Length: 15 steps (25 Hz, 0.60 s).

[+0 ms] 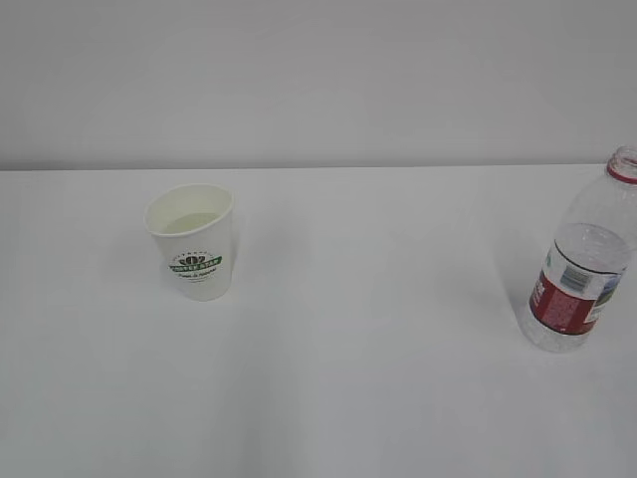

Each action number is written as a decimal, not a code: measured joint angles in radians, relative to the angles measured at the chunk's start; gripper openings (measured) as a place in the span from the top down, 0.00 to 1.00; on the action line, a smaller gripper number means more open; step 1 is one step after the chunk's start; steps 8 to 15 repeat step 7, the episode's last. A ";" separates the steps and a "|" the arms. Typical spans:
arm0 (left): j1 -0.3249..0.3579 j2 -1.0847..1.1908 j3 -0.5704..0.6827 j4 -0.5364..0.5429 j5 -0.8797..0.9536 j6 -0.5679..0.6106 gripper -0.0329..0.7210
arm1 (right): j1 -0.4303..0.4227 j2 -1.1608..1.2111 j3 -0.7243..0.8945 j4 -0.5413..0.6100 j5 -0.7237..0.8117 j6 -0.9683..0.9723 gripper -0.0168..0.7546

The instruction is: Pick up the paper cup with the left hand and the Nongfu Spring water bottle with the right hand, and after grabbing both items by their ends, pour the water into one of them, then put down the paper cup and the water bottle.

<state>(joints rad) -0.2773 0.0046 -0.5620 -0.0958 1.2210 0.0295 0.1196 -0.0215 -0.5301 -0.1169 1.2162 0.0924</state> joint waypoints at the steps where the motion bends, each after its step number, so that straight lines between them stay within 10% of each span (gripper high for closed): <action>1: 0.000 0.000 0.000 0.000 0.000 0.000 0.34 | 0.000 0.000 0.000 0.000 0.000 0.000 0.22; 15: 0.000 0.000 0.000 0.000 0.000 0.000 0.35 | 0.000 0.000 0.000 0.000 0.000 0.000 0.22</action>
